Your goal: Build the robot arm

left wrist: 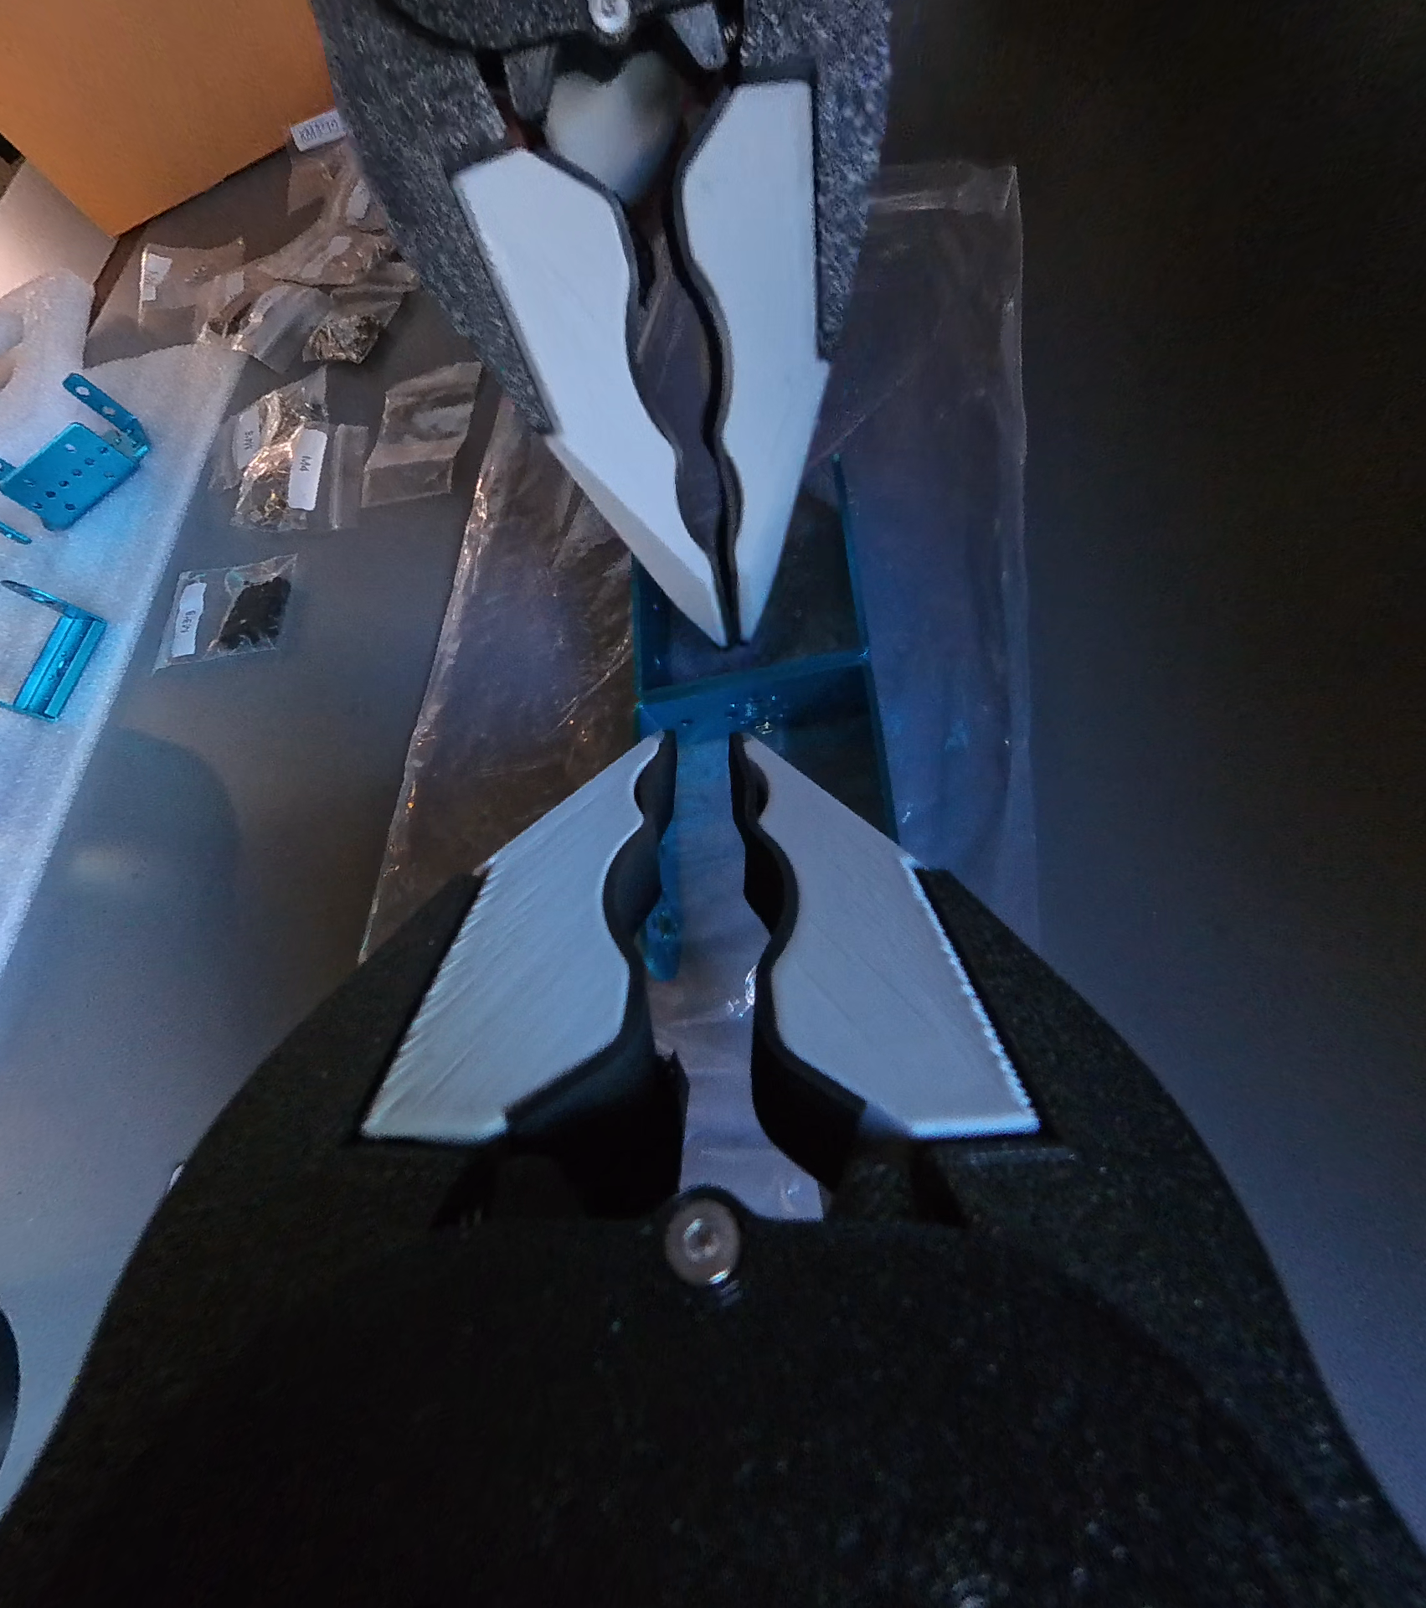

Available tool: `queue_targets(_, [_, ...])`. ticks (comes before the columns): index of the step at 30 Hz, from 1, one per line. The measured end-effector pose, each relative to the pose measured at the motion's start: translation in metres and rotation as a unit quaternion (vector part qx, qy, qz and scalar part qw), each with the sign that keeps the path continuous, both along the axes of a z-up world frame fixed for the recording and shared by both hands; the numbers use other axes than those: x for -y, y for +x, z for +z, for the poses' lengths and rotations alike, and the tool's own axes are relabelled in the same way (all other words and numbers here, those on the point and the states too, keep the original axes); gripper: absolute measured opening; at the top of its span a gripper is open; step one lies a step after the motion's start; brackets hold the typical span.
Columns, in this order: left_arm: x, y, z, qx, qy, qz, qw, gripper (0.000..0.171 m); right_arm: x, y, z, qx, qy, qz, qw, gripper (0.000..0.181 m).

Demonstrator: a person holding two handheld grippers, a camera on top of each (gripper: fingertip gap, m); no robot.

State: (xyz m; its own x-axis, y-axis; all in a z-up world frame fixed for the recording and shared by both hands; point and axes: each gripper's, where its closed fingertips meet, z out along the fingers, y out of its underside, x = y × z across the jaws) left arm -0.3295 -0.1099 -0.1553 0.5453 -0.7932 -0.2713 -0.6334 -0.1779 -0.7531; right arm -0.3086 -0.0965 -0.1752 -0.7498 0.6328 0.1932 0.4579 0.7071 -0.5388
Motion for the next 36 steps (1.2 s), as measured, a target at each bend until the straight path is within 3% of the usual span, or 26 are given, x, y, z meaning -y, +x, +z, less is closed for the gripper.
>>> queue_targets(6, [0.000,0.000,0.001,-0.002,0.003,0.000,1.000,0.011,0.004,0.000,0.012,-0.001,-0.045,0.000,0.999,0.000])
queue_targets(7, [0.000,0.000,0.000,-0.003,0.002,0.000,1.000,0.011,0.009,-0.001,0.011,-0.002,-0.054,-0.002,0.999,0.008])
queue_targets(9, [0.000,-0.001,0.000,-0.005,0.003,0.001,1.000,0.011,0.008,-0.004,0.002,-0.005,-0.022,-0.001,1.000,0.018])
queue_targets(15, [0.002,0.002,-0.001,-0.004,-0.001,-0.004,1.000,0.011,0.010,-0.012,0.000,-0.035,-0.022,0.011,0.999,0.018])
queue_targets(20, [0.003,0.005,-0.004,-0.005,-0.004,-0.010,1.000,0.011,0.010,-0.016,-0.001,-0.038,-0.056,0.022,0.997,0.008])
queue_targets(27, [0.004,0.007,-0.005,-0.004,-0.007,-0.011,1.000,0.011,0.010,-0.018,-0.002,-0.088,0.014,0.046,0.995,0.000])
queue_targets(31, [0.004,0.006,-0.007,-0.009,-0.008,-0.011,1.000,0.011,0.005,-0.012,-0.001,-0.055,0.012,0.044,0.997,0.000])
queue_targets(36, [0.004,0.005,-0.007,-0.009,-0.008,-0.010,1.000,0.011,0.008,-0.002,0.020,-0.057,-0.089,0.049,0.993,0.000])
